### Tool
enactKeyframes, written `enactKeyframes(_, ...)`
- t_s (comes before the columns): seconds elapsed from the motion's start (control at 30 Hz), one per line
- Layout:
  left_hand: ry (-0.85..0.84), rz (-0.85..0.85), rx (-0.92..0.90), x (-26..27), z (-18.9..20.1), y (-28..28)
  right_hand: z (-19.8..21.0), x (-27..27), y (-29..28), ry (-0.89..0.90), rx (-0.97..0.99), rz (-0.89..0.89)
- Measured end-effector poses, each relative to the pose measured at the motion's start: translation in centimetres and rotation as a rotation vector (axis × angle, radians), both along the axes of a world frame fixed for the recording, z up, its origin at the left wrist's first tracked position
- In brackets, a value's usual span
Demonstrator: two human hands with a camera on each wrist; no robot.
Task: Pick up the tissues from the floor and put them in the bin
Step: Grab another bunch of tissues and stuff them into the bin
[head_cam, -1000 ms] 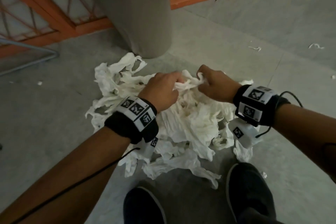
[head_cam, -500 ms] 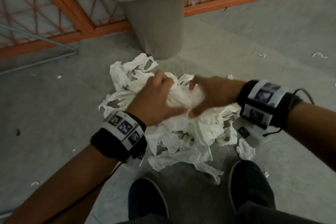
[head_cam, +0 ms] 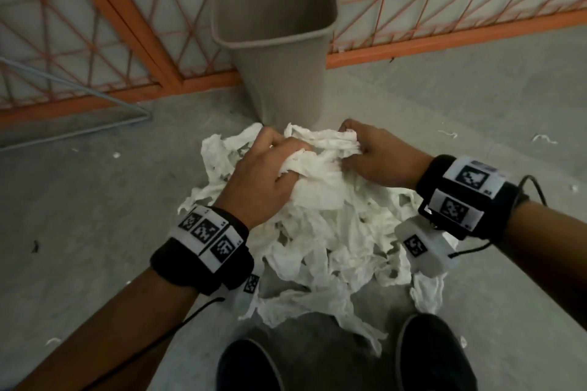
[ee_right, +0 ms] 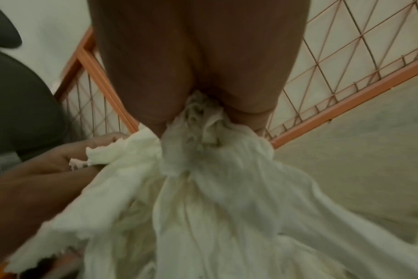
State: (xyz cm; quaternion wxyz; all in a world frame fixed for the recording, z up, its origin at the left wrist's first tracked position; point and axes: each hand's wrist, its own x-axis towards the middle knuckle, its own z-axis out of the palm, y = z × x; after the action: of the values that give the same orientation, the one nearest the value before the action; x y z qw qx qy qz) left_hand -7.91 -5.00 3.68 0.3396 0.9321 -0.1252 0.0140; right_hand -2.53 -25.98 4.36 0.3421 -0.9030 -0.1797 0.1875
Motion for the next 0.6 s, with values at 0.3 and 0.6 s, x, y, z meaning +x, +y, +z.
enactKeyframes(0.3,-0.329,0.059,-0.024,7.2,9.7,-0.4,11.3,6.0,4.4,0.094,0.617,-0.097)
enactKeyframes(0.6,-0.395,0.186,0.037,17.1,16.9,1.2,18.6,14.9,7.8,0.302,0.86,-0.116)
